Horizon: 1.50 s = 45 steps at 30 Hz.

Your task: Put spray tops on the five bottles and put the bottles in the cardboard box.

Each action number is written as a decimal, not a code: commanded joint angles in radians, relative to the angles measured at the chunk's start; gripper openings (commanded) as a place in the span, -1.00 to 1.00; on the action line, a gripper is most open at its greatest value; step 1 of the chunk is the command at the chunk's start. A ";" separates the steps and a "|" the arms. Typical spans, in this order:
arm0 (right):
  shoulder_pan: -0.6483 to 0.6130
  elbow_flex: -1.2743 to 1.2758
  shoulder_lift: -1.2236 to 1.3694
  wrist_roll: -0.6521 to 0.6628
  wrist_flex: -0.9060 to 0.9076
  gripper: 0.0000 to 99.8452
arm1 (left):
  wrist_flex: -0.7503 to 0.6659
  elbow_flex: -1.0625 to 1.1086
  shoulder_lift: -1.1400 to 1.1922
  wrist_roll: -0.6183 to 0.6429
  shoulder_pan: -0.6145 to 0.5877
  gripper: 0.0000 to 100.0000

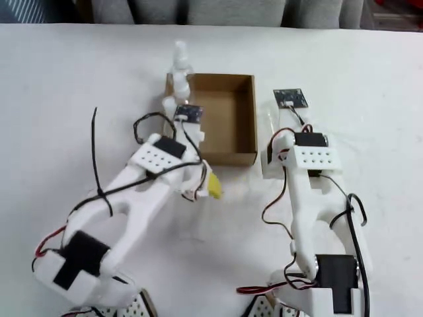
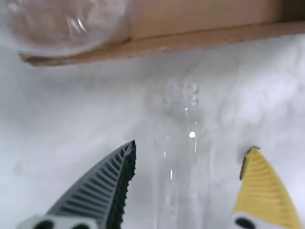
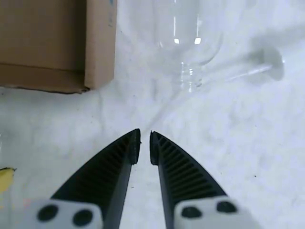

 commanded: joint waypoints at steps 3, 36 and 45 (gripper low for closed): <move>0.002 -0.009 -0.027 0.014 -0.013 -0.97 | 0.084 -0.129 0.068 -0.011 -0.013 -0.32; 0.002 -0.008 -0.027 0.017 -0.035 -0.97 | 0.021 -0.183 0.214 0.014 -0.004 -0.96; 0.004 -0.008 -0.027 0.017 -0.035 -0.97 | -0.077 -0.141 0.211 0.147 0.110 -0.96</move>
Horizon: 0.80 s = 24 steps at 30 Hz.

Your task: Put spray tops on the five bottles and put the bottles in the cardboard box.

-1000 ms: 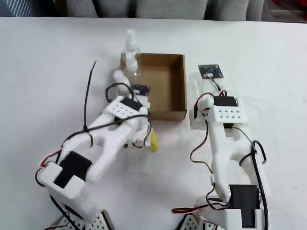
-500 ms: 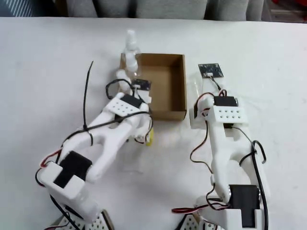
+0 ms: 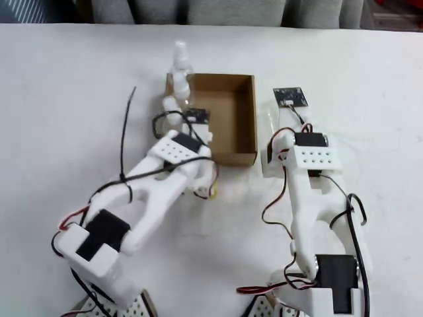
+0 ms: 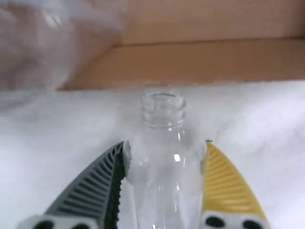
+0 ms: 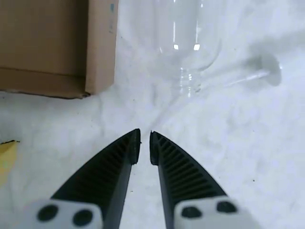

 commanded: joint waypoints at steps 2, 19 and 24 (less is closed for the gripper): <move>0.005 -0.008 -0.027 0.011 -0.016 -0.97 | -0.092 0.020 -0.031 0.034 0.085 -0.96; 0.010 -0.008 -0.027 0.011 -0.016 -0.97 | -0.393 0.422 -0.545 0.025 0.081 -0.96; 0.010 -0.008 -0.027 0.008 -0.016 -0.97 | -0.428 0.497 -0.702 0.025 0.027 -0.96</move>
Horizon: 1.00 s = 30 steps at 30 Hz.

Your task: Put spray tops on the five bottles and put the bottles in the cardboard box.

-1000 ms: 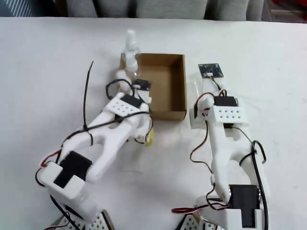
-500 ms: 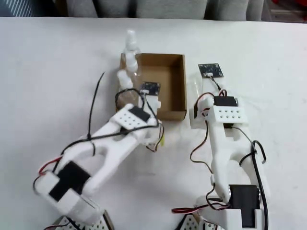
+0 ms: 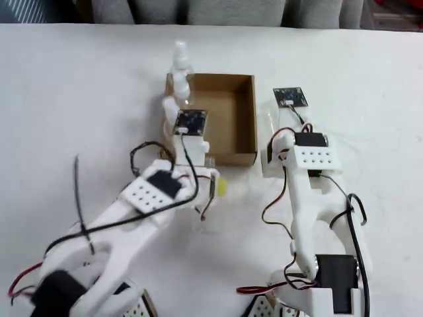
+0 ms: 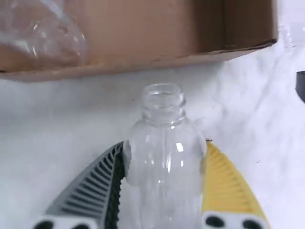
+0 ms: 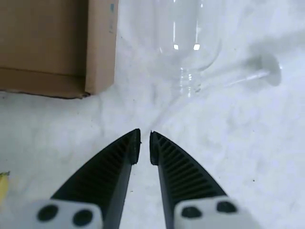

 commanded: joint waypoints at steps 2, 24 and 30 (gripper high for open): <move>0.010 -0.008 -0.027 0.006 -0.016 -0.97 | -0.086 0.078 -0.225 0.006 -0.065 -0.96; 0.236 0.038 -0.027 0.011 -0.229 -0.96 | -0.407 0.644 -0.993 -0.262 -0.081 -0.96; 0.289 -0.058 -0.025 0.084 -0.079 -0.73 | -0.330 0.700 -1.155 -0.264 -0.082 -0.96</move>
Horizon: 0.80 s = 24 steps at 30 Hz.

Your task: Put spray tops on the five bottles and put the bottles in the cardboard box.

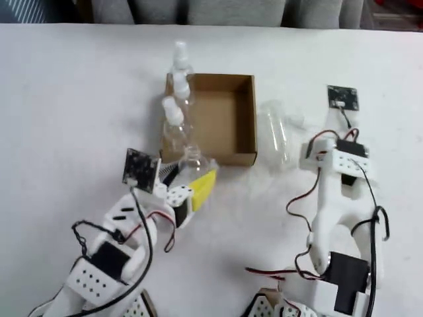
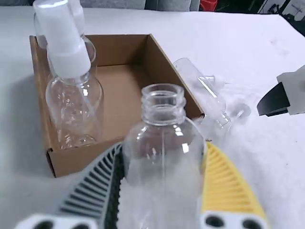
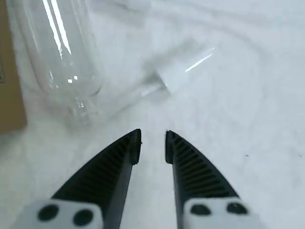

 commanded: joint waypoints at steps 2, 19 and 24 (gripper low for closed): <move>0.019 -0.132 -0.012 -0.028 0.122 -0.75 | 0.058 -0.002 -0.134 -0.012 -0.010 -0.96; 0.051 -0.911 0.684 -0.465 0.363 -0.75 | 0.109 0.000 -0.166 -0.014 -0.010 -0.96; 0.033 -1.155 0.874 -0.489 0.453 -0.74 | 0.109 0.000 -0.166 -0.026 -0.010 -0.96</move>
